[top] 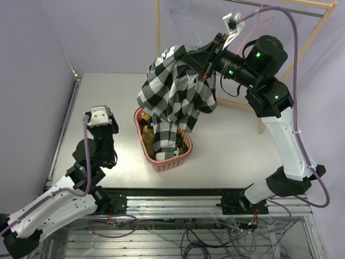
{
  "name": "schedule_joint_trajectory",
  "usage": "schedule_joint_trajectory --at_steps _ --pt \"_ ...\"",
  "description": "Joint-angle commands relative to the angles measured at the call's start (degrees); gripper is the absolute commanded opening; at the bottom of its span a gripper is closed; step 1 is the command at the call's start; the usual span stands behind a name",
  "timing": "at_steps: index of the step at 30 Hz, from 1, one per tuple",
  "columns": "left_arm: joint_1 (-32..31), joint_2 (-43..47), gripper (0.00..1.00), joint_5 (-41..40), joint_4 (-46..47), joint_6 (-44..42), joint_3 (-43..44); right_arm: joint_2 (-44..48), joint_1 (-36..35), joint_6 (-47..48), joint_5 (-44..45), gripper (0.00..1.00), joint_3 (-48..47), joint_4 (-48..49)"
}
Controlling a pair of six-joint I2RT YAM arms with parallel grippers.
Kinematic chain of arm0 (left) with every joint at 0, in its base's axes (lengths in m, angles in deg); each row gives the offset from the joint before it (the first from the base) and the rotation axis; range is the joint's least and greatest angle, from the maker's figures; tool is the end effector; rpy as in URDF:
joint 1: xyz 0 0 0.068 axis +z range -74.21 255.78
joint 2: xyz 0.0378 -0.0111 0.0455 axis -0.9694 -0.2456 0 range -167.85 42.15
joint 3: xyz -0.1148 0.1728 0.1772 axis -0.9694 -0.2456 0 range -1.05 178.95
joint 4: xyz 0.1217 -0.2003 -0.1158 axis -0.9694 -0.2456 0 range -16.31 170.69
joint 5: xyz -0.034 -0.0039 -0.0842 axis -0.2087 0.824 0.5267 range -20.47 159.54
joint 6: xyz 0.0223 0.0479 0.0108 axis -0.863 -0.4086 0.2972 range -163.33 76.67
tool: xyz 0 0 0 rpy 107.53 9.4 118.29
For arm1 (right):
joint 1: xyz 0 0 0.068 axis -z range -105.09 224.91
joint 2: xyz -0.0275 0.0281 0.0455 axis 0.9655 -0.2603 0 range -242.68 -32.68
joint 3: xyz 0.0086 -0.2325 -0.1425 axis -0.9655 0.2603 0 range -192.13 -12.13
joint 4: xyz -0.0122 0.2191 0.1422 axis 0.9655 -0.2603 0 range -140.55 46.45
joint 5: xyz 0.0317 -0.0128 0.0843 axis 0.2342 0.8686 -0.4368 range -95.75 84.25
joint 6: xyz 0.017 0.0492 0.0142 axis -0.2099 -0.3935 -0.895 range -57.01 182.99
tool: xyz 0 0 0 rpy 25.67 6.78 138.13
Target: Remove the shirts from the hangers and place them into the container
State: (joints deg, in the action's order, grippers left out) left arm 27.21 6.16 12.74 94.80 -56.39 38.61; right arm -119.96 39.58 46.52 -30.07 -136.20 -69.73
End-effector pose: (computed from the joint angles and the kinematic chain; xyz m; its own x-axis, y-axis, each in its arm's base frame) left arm 0.1123 -0.0823 0.3728 0.1705 -0.0062 -0.9853 -0.1593 0.9867 -0.0338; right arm 0.2139 0.1695 0.5916 -0.0991 0.2465 -0.9641 -0.8646 0.4583 0.2060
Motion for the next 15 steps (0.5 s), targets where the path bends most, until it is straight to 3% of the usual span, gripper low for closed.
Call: schedule_joint_trajectory --at_steps 1,5,11,15 --pt "-0.09 2.55 0.51 -8.13 7.64 -1.89 -1.92 2.71 -0.09 -1.29 -4.43 0.00 10.22 4.22" --pt "0.02 2.89 0.51 -7.83 7.85 -1.63 -2.21 1.74 -0.79 -1.82 -8.66 0.00 17.59 1.34" --pt "0.26 1.10 0.50 -6.28 5.53 -0.60 -1.13 2.65 -4.18 -0.52 -4.28 0.00 31.45 0.90" --pt "0.42 0.30 0.50 -5.52 4.84 -0.04 -0.92 0.25 -6.82 1.55 0.78 0.00 35.77 -2.71"
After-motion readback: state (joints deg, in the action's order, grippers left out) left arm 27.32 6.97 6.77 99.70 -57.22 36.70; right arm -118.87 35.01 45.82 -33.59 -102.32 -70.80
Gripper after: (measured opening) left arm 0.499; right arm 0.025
